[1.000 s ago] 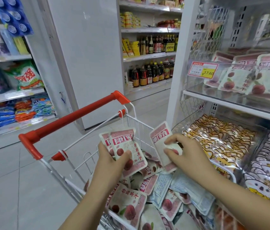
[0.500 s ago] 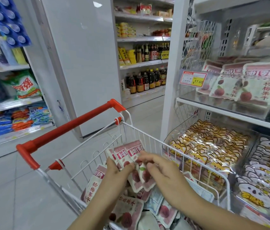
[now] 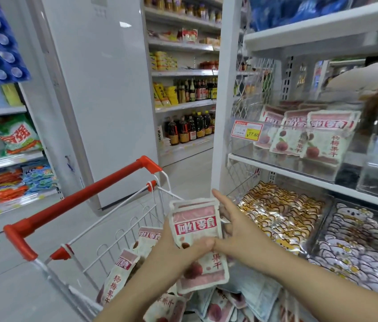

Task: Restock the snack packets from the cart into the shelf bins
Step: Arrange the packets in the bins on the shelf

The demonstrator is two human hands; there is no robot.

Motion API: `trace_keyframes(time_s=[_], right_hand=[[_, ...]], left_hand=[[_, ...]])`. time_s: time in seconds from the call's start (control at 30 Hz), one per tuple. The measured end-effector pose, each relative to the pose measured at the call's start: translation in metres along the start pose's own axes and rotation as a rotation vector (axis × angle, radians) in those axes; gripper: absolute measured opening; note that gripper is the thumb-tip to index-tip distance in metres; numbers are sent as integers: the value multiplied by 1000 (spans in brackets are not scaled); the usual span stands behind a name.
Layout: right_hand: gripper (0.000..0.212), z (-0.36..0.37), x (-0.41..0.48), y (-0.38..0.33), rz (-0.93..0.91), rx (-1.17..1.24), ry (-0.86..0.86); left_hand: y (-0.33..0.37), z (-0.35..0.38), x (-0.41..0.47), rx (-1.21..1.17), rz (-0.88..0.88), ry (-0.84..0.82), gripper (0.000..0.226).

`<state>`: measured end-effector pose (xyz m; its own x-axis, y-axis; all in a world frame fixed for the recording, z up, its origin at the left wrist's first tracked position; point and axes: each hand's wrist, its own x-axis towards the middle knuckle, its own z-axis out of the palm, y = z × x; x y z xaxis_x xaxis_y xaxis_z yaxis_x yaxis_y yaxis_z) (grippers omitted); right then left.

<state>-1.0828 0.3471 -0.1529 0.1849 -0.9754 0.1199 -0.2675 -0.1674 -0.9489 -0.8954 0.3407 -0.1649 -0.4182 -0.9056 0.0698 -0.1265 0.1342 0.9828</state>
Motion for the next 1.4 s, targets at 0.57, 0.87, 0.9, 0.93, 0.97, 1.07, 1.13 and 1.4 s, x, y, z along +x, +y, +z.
trace_keyframes(time_s=[0.57, 0.87, 0.9, 0.93, 0.97, 1.07, 1.13, 1.4], right_hand=[[52, -137, -16, -144, -188, -191, 220], [57, -207, 14, -185, -240, -539, 474], [59, -214, 16, -185, -225, -587, 504], [61, -221, 18, -184, -198, -634, 530], [63, -227, 20, -182, -160, -686, 548], [75, -242, 23, -175, -26, -858, 547], [82, -250, 23, -171, 61, -916, 502], [75, -267, 37, -162, 398, -1185, 202]], left_hand=[[165, 36, 98, 224, 458, -128, 56], [221, 67, 183, 251, 625, -91, 59], [222, 71, 193, 256, 618, -101, 61], [223, 76, 203, 263, 609, -114, 64], [222, 79, 213, 279, 590, -131, 66], [217, 90, 233, 332, 534, -251, 66], [215, 96, 240, 387, 506, -373, 55], [217, 111, 268, 747, 169, -651, 30]])
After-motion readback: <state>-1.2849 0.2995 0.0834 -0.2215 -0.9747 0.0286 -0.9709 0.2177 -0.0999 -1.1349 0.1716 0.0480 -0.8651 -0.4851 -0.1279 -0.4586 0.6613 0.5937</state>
